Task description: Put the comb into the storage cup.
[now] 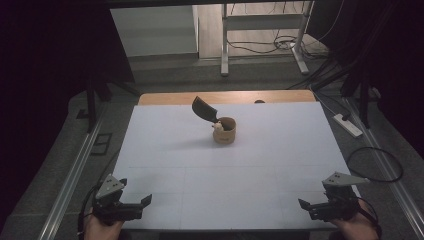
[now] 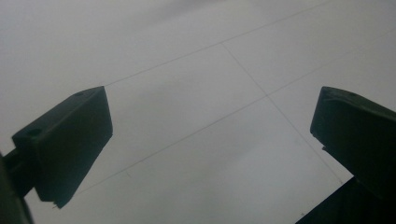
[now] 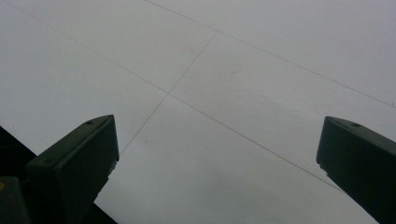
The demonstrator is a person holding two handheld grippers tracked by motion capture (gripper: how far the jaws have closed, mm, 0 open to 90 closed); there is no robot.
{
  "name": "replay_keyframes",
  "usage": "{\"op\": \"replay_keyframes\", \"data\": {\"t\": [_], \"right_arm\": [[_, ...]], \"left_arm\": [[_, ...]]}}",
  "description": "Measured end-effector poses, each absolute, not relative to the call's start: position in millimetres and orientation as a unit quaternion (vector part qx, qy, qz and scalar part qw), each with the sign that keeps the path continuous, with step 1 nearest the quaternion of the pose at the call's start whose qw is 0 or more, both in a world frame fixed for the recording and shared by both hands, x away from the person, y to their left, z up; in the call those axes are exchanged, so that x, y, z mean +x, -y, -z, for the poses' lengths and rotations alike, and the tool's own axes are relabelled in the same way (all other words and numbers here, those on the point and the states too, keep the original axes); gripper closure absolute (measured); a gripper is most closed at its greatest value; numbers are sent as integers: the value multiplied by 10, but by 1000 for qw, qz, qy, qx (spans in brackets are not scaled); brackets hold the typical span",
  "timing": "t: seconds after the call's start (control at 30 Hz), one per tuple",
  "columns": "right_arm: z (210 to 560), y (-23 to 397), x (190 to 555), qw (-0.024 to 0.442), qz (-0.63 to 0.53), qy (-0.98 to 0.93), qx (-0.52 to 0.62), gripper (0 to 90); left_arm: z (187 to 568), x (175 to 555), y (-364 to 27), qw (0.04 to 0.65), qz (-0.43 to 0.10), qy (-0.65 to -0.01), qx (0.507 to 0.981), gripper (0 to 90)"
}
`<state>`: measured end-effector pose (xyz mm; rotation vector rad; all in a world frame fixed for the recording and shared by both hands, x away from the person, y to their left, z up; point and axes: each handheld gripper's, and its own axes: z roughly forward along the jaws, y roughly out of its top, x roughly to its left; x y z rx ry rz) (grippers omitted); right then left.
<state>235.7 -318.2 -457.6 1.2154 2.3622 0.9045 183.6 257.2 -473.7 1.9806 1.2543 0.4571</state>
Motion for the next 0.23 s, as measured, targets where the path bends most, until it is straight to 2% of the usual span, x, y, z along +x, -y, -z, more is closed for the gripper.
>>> {"op": "replay_keyframes", "data": {"t": [0.23], "right_arm": [[4576,3180,2354,168,-316,-832,425,0]], "left_arm": [[4745,1867,-2537,351,-173,-485,782,0]]}}
